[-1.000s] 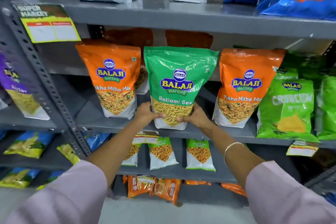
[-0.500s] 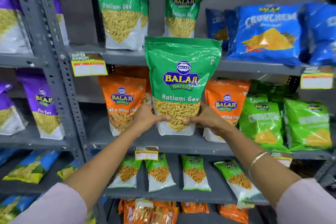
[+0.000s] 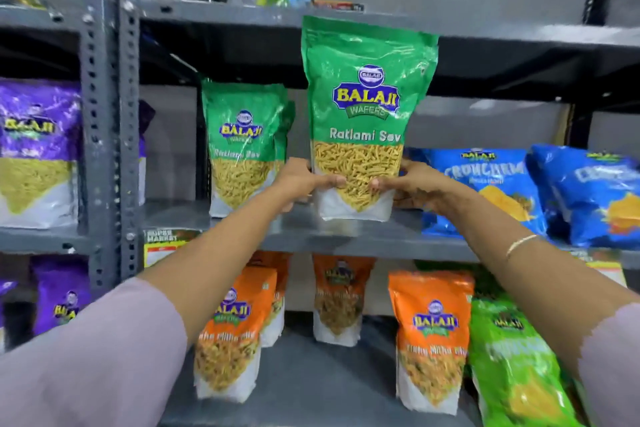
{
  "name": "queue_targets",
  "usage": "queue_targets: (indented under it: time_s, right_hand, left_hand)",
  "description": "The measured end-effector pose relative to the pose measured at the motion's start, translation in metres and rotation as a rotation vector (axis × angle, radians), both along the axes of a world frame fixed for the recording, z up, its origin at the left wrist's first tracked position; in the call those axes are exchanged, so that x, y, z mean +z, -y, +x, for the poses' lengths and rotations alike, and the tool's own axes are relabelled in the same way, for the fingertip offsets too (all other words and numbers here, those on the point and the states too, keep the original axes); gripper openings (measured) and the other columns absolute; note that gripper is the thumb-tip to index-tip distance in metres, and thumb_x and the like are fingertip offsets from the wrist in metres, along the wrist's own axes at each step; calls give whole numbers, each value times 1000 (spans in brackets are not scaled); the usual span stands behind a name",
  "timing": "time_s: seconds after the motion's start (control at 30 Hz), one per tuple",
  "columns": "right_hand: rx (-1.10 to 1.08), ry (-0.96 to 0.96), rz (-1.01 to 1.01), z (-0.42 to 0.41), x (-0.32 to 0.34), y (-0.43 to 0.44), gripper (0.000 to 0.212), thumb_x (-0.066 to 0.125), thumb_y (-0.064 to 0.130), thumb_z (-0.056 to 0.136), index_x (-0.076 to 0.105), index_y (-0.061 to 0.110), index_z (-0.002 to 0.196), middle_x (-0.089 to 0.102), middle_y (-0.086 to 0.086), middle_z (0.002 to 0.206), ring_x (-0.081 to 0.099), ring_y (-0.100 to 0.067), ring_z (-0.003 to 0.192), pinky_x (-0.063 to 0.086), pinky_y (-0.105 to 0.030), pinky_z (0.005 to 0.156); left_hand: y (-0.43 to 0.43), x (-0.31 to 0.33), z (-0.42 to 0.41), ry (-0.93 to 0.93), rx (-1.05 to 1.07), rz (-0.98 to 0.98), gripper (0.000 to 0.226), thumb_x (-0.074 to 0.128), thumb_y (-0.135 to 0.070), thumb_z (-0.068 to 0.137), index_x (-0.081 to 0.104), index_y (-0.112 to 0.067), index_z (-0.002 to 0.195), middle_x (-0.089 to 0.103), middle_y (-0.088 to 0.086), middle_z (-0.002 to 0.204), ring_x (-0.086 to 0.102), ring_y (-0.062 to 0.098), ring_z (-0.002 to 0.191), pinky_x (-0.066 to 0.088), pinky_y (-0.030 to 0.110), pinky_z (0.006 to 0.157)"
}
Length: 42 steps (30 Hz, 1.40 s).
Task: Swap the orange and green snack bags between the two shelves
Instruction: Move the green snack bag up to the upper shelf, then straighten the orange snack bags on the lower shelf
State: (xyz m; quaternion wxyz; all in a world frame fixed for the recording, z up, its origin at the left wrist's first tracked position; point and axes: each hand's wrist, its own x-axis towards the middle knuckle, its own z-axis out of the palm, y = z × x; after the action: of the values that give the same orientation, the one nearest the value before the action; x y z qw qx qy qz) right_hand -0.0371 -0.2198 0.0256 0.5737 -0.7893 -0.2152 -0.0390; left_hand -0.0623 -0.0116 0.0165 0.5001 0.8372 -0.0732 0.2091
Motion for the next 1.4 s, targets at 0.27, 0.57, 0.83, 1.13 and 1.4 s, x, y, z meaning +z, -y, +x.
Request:
queue_targets:
  time_s: [0.27,0.57,0.83,1.13,1.4]
  right_hand:
    - [40,-208,138,65,-12,-16,49,72,2,71,56,2,117,67,-12,112,65,-24,91,54,-39,80]
    - [120,-238,212,97,-40,-30,39,63,2,80,53,4,117,59,-15,124,63,-16,83,54,-31,69]
    - [-28,-154,160,95,-46,-31,60,70,14,76,41,-2,127,53,-14,131,54,-28,114,47,-36,90]
    - [-640,563,45,61,-88,6,60,66,39,76,44,8,124,49,-13,129,34,-27,126,33,-39,102]
    - [-1029,471,65,42,-204,83,75,51,48,80,32,-1,133,36,-24,141,27,-37,134,12,-36,110]
  left_hand:
    - [-6,-16,71,-111,-22,-158,34,79,-27,68,46,-16,68,55,-2,79,52,21,91,46,38,81]
    - [-20,-48,124,-140,31,-185,54,80,-49,58,39,-17,74,43,4,84,43,18,84,38,36,72]
    - [-19,-51,119,-148,62,-136,83,75,-49,65,45,0,125,49,15,133,47,32,122,45,40,96]
    - [3,-92,62,440,305,12,76,64,-39,81,28,-11,142,36,8,149,36,25,136,35,43,110]
    - [24,-210,34,728,254,539,64,61,-35,78,36,-4,128,37,10,135,37,27,125,19,27,114]
